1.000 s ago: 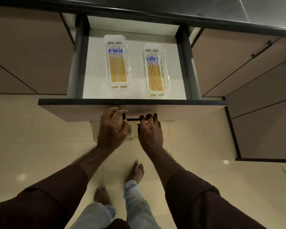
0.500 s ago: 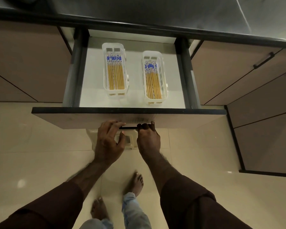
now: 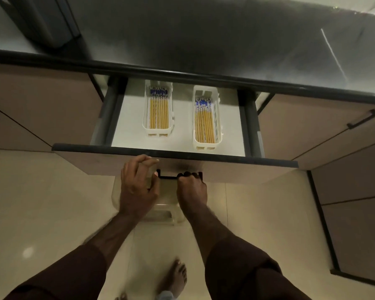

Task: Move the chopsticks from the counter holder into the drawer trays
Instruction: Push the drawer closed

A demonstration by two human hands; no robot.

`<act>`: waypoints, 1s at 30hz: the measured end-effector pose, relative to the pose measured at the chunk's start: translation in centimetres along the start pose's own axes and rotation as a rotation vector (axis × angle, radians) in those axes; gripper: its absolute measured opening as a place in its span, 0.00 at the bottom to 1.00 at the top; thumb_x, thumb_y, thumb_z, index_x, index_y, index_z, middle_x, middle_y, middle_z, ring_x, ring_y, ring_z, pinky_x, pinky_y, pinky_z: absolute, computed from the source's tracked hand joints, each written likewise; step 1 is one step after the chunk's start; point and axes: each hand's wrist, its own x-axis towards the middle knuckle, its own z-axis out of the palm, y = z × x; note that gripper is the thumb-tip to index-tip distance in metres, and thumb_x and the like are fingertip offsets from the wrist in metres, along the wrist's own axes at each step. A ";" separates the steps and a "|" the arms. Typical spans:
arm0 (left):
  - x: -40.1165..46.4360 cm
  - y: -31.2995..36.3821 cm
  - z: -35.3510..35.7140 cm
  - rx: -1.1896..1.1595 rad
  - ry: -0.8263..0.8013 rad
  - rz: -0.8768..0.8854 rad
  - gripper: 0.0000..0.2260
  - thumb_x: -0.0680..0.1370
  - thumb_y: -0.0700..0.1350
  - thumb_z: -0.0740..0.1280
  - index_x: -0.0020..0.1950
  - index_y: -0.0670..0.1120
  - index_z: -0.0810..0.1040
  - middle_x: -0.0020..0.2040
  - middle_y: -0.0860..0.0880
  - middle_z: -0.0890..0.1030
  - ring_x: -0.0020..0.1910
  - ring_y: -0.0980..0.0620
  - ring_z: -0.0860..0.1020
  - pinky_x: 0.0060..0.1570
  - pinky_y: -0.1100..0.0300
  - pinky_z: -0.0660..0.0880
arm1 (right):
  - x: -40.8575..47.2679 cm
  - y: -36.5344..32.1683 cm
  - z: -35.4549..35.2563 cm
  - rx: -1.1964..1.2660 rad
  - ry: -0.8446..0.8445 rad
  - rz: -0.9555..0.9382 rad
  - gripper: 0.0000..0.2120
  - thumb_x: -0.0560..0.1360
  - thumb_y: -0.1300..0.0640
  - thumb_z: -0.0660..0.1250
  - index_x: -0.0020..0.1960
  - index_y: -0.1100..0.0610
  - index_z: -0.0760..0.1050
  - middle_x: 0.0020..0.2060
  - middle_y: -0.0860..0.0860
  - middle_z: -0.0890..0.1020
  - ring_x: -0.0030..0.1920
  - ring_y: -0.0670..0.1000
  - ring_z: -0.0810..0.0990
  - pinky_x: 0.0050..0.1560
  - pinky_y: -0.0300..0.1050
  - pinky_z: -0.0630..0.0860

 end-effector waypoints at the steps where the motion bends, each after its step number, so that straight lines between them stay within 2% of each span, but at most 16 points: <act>1: 0.7 0.0 0.4 0.009 0.007 0.001 0.15 0.72 0.41 0.66 0.59 0.45 0.77 0.57 0.43 0.78 0.59 0.47 0.73 0.57 0.47 0.74 | 0.8 0.2 -0.2 0.003 -0.011 -0.007 0.14 0.74 0.57 0.72 0.59 0.58 0.78 0.50 0.56 0.83 0.50 0.54 0.81 0.53 0.48 0.77; 10: 5.1 0.1 2.1 0.091 -0.015 -0.076 0.16 0.73 0.44 0.64 0.59 0.40 0.80 0.56 0.42 0.78 0.59 0.44 0.74 0.58 0.48 0.74 | 8.0 1.0 -2.6 -0.032 -0.054 0.001 0.09 0.78 0.58 0.66 0.56 0.58 0.80 0.47 0.55 0.82 0.48 0.54 0.81 0.49 0.49 0.77; 20: 11.3 -0.6 3.5 0.077 -0.030 -0.085 0.17 0.73 0.44 0.64 0.60 0.42 0.79 0.58 0.42 0.77 0.58 0.46 0.73 0.57 0.50 0.74 | 15.1 1.8 -4.3 -0.082 -0.093 0.050 0.10 0.77 0.58 0.66 0.57 0.57 0.79 0.47 0.55 0.81 0.48 0.53 0.81 0.43 0.46 0.72; 28: 16.6 -2.3 5.0 0.034 -0.027 -0.054 0.21 0.72 0.41 0.66 0.66 0.42 0.75 0.62 0.43 0.74 0.61 0.46 0.71 0.61 0.56 0.69 | 21.3 1.8 -5.7 0.006 -0.059 0.149 0.11 0.79 0.60 0.60 0.57 0.59 0.79 0.48 0.58 0.81 0.49 0.57 0.80 0.41 0.48 0.71; 30: 17.7 -2.5 5.3 0.003 -0.028 -0.054 0.22 0.72 0.42 0.65 0.67 0.43 0.73 0.62 0.41 0.74 0.61 0.44 0.72 0.61 0.53 0.71 | 23.0 2.1 -6.0 0.146 -0.061 0.237 0.15 0.81 0.60 0.54 0.60 0.62 0.76 0.55 0.60 0.80 0.55 0.60 0.78 0.46 0.49 0.69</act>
